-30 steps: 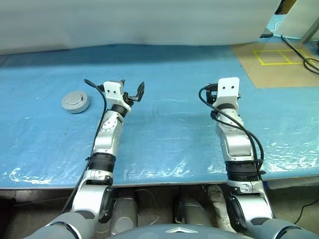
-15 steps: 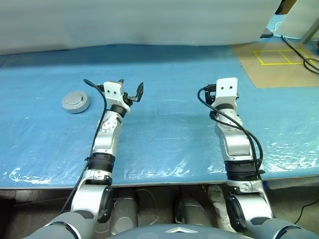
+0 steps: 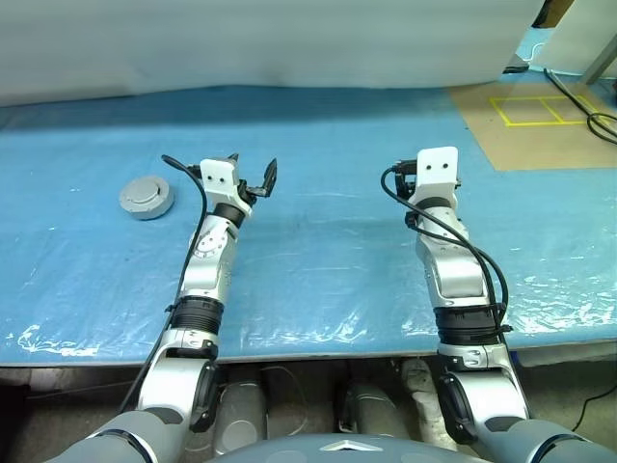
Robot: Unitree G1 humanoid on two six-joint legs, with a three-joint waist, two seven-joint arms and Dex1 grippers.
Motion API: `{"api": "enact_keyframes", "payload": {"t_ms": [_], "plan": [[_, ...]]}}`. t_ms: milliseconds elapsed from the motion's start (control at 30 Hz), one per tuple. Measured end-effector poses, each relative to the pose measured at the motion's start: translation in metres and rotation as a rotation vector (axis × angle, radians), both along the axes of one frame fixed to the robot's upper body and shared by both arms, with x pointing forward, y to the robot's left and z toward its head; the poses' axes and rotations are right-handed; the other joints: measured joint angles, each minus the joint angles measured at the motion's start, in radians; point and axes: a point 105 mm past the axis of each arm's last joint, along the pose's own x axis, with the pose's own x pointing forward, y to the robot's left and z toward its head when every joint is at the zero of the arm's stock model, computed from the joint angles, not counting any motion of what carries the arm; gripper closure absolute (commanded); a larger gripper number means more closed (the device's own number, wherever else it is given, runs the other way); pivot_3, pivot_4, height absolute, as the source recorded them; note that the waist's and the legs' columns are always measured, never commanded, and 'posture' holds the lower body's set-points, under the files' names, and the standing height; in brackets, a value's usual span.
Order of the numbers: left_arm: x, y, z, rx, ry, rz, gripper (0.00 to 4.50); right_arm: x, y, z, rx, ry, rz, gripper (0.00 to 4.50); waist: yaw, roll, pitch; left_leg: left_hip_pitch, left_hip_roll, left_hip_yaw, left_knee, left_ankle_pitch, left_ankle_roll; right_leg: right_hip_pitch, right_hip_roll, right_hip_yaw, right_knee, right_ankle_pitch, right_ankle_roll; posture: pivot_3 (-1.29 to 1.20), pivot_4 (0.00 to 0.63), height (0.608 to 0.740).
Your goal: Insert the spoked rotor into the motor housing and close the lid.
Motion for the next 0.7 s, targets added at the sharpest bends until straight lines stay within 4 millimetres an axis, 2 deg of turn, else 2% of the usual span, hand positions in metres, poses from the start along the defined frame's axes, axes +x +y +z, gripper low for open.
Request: {"api": "enact_keyframes", "payload": {"t_ms": [267, 333, 400, 467, 500, 533, 567, 633, 667, 700], "plan": [[-0.003, -0.003, 0.007, 0.063, -0.066, -0.010, 0.03, 0.001, 0.002, 0.002, -0.023, -0.007, 0.008, 0.93, 0.000, 0.000, 0.000, 0.000, 0.000, 0.000, 0.000, 0.000, 0.000, 0.000, 0.000, 0.000, 0.000, 0.000, 0.000, 0.00, 0.150, 0.740], [-0.005, -0.006, 0.010, 0.088, -0.096, -0.012, 0.03, 0.001, 0.002, 0.006, -0.111, -0.024, 0.008, 0.93, 0.000, 0.000, 0.000, 0.000, 0.000, 0.000, 0.000, 0.000, 0.000, 0.000, 0.000, 0.000, 0.000, 0.000, 0.000, 0.00, 0.150, 0.740], [-0.006, -0.005, 0.014, 0.149, -0.147, 0.009, 0.03, 0.002, 0.003, 0.011, -0.280, -0.057, 0.004, 0.93, 0.000, 0.000, 0.000, 0.000, 0.000, 0.000, 0.000, 0.000, 0.000, 0.000, 0.000, 0.000, 0.000, 0.000, 0.000, 0.00, 0.150, 0.740], [-0.004, 0.005, 0.020, 0.212, -0.186, 0.061, 0.03, 0.003, 0.000, 0.016, -0.350, -0.076, -0.005, 0.93, -0.001, 0.000, 0.000, 0.000, 0.000, 0.000, 0.001, 0.000, 0.000, 0.000, 0.000, 0.000, 0.001, 0.000, 0.000, 0.00, 0.150, 0.740], [-0.002, 0.009, 0.023, 0.215, -0.191, 0.081, 0.03, 0.004, -0.001, 0.015, -0.337, -0.071, -0.009, 0.93, -0.001, 0.000, 0.000, 0.001, 0.000, 0.000, 0.001, 0.000, 0.000, 0.000, 0.000, 0.000, 0.001, 0.000, 0.000, 0.00, 0.150, 0.740], [0.003, 0.019, 0.027, 0.143, -0.170, 0.124, 0.03, 0.006, -0.006, 0.012, -0.252, -0.047, -0.026, 0.93, -0.002, 0.000, 0.000, 0.001, 0.000, 0.000, 0.001, 0.000, 0.000, 0.001, 0.000, 0.001, 0.001, 0.000, 0.000, 0.00, 0.150, 0.740], [0.012, 0.033, 0.028, 0.001, -0.112, 0.188, 0.03, 0.009, -0.011, 0.005, -0.106, -0.004, -0.043, 0.93, -0.002, 0.000, 0.000, 0.001, 0.000, 0.000, 0.001, 0.000, 0.000, 0.001, 0.000, 0.001, 0.002, 0.000, 0.000, 0.00, 0.150, 0.740], [0.022, 0.054, 0.023, -0.162, -0.016, 0.268, 0.03, 0.012, -0.012, -0.009, 0.090, 0.066, -0.039, 0.93, -0.003, 0.000, 0.000, 0.002, 0.000, 0.001, 0.002, 0.000, 0.000, 0.000, 0.000, 0.001, 0.003, 0.000, 0.000, 0.00, 0.150, 0.740], [0.023, 0.060, 0.021, -0.145, -0.007, 0.287, 0.03, 0.012, -0.012, -0.014, 0.114, 0.088, -0.031, 0.93, -0.002, 0.000, 0.000, 0.001, 0.000, 0.001, 0.001, 0.000, 0.000, 0.000, 0.000, 0.002, 0.002, 0.000, 0.000, 0.00, 0.150, 0.740], [0.018, 0.058, 0.022, 0.014, -0.058, 0.262, 0.03, 0.012, -0.012, -0.012, 0.010, 0.083, -0.021, 0.93, 0.001, 0.000, 0.000, -0.002, 0.000, 0.001, 0.001, 0.000, 0.001, -0.002, 0.000, 0.001, 0.000, 0.000, 0.000, 0.00, 0.150, 0.740]]}}
